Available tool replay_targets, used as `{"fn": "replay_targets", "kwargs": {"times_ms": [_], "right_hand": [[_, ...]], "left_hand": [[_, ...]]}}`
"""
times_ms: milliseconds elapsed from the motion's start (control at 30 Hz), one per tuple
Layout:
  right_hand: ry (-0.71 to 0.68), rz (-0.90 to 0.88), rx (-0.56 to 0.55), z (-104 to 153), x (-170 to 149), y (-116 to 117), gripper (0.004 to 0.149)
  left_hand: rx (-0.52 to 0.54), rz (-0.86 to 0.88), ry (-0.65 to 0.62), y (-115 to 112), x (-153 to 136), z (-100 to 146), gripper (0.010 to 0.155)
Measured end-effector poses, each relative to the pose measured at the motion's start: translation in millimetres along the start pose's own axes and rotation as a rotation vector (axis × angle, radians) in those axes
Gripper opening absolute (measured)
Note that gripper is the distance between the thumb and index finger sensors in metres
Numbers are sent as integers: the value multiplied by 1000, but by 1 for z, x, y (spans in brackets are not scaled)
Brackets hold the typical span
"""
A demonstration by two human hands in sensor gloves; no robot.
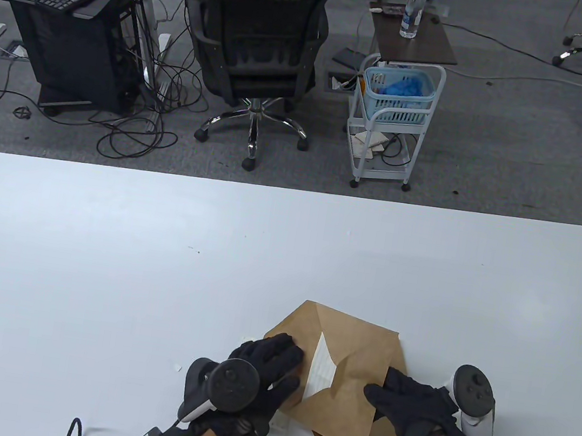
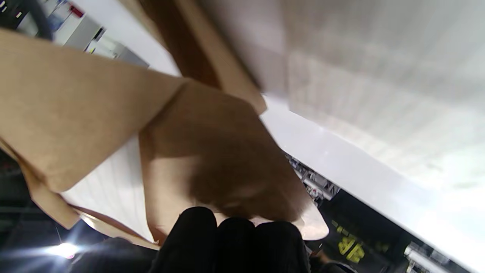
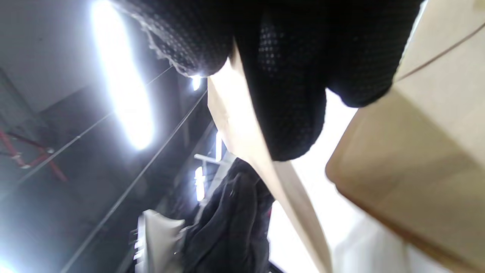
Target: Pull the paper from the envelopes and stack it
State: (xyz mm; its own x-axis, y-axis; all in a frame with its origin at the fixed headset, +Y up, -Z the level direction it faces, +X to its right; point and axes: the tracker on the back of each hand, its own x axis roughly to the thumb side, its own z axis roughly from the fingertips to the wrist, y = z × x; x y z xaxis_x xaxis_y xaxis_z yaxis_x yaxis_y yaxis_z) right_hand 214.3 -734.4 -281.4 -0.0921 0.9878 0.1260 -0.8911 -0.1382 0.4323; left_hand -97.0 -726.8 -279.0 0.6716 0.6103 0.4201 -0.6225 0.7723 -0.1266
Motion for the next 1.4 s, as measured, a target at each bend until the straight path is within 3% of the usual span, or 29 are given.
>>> {"fn": "replay_targets", "kwargs": {"times_ms": [167,300,400,633,700,867,1267,1400], "right_hand": [[-35,29,78,-3,2,8,45],[-46,40,83,-3,4,12,45],[-49,104,60,-1,9,11,46],[-61,189,15,0,12,10,48],[-67,209,0,0,12,8,48],[-51,238,-34,3,13,-4,47],[-67,169,-240,15,20,-57,48],[-67,147,-317,21,20,-76,48]], "left_hand": [[-74,156,70,-6,1,-3,59],[-89,271,119,-10,-2,-6,50],[-71,277,129,-6,-5,-6,39],[-61,201,116,-2,-2,-4,37],[-14,187,145,1,-6,-4,37],[-10,147,217,15,-25,-3,37],[168,172,391,72,-80,6,38],[121,124,433,73,-90,6,37]]}}
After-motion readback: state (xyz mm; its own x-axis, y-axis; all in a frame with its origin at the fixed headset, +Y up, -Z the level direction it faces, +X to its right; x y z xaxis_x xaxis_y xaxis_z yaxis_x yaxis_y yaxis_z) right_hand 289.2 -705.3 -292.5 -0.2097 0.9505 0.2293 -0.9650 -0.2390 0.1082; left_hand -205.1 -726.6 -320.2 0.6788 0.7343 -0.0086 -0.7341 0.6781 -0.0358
